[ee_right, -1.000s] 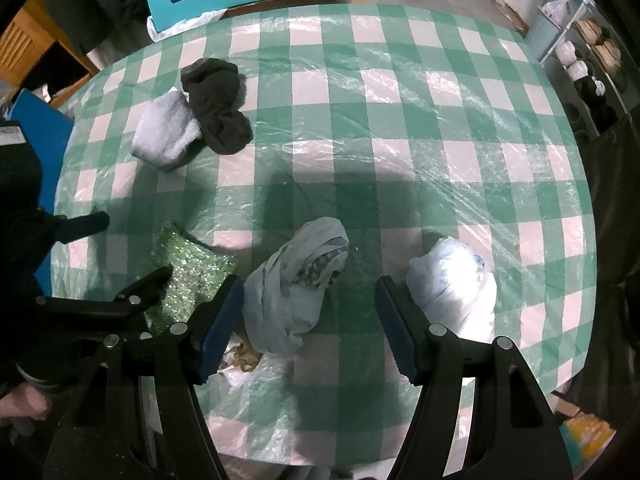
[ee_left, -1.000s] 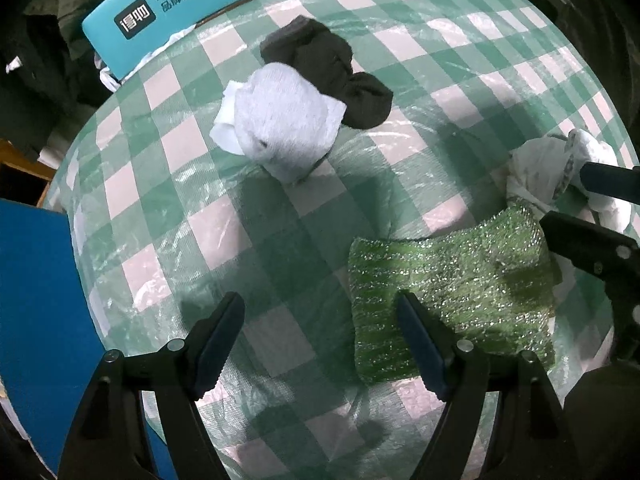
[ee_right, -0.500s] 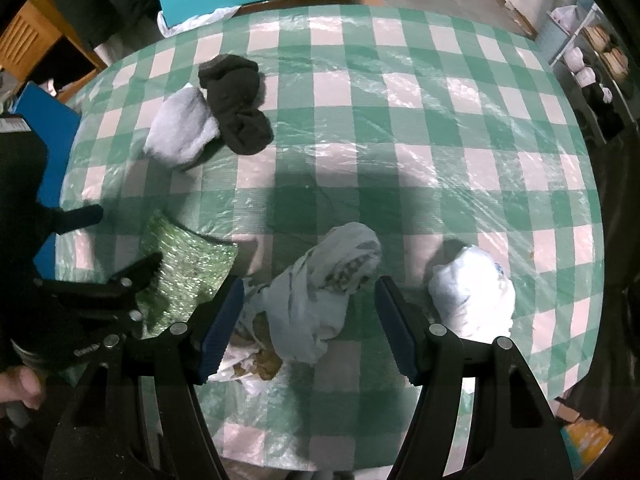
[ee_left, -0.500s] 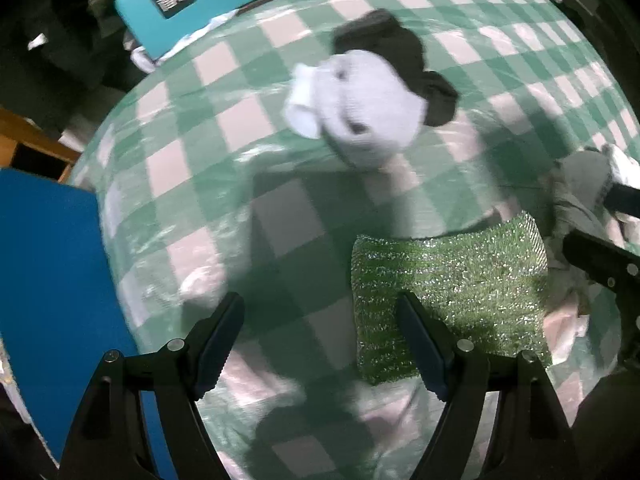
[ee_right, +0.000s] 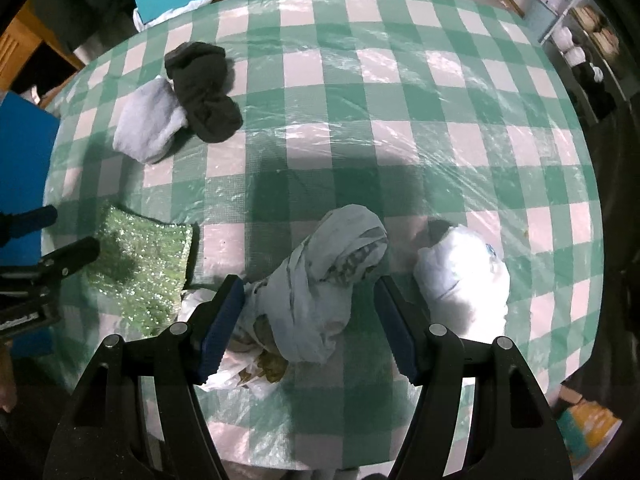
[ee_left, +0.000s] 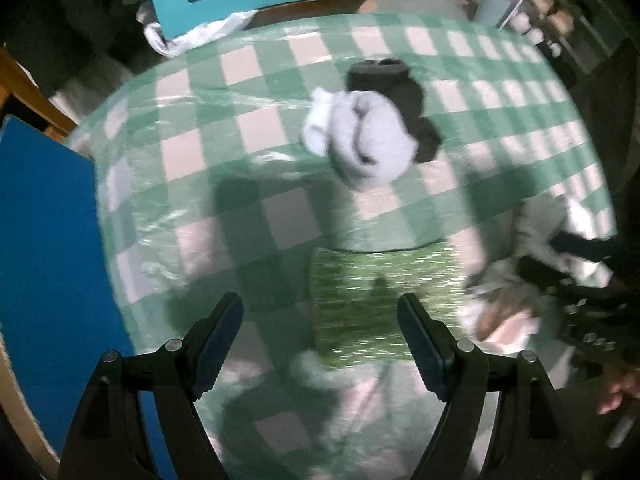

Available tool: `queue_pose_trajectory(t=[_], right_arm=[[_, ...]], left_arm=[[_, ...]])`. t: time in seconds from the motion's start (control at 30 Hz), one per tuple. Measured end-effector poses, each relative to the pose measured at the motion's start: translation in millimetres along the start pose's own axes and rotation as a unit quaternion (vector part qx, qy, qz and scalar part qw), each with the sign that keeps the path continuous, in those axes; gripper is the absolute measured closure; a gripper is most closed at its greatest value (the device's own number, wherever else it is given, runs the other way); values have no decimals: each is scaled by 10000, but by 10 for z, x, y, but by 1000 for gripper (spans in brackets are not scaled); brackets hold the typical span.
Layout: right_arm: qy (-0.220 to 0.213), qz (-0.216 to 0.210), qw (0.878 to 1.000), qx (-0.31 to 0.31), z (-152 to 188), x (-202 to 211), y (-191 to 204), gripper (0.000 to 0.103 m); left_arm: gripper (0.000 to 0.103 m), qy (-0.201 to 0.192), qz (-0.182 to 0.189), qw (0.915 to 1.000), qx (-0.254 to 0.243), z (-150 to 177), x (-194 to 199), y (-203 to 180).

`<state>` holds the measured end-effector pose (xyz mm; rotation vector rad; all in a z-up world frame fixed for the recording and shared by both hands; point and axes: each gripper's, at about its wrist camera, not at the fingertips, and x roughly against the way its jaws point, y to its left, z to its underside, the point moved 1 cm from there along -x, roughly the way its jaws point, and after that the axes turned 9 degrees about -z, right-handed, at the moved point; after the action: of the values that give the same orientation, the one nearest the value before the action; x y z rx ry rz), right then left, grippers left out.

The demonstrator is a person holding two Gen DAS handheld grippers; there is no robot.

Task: Organize soft objects
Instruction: 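Approach the green mesh scrubber with the left gripper while the right approaches the pale scarf, then grasp the green mesh scrubber with the left gripper while the right grasps the pale scarf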

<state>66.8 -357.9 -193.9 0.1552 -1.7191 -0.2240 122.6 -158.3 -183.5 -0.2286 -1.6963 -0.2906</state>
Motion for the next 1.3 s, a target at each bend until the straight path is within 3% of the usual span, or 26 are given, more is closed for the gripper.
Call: queue_pose_trajectory(t=[0.1, 0.4, 0.53, 0.87, 1.0, 1.17, 1.23, 1.3], right_arm=[[-12, -4, 10000, -16, 15, 36, -34, 36], [-1, -43, 10000, 27, 119, 103, -13, 36], [22, -47, 10000, 18, 104, 62, 24, 36], [96, -53, 9999, -20, 81, -57, 70, 36], [101, -55, 9999, -33, 81, -62, 74, 36], [120, -20, 9999, -30, 42, -101, 42, 36], [133, -4, 9999, -36, 34, -107, 32, 36], [146, 13, 9999, -42, 39, -118, 37, 36]], left_arm=[[21, 135, 387, 9991, 101, -4, -38, -33], [21, 257, 745, 9967, 201, 104, -32, -249], [15, 264, 692, 9971, 163, 78, -52, -397], [16, 311, 522, 9982, 14, 62, -207, -542], [28, 211, 354, 9991, -118, 70, -219, -599], [55, 87, 132, 9997, -208, 88, -218, -642], [76, 88, 138, 9998, -148, 91, -222, -609], [83, 126, 145, 9998, -80, 84, -234, -561]])
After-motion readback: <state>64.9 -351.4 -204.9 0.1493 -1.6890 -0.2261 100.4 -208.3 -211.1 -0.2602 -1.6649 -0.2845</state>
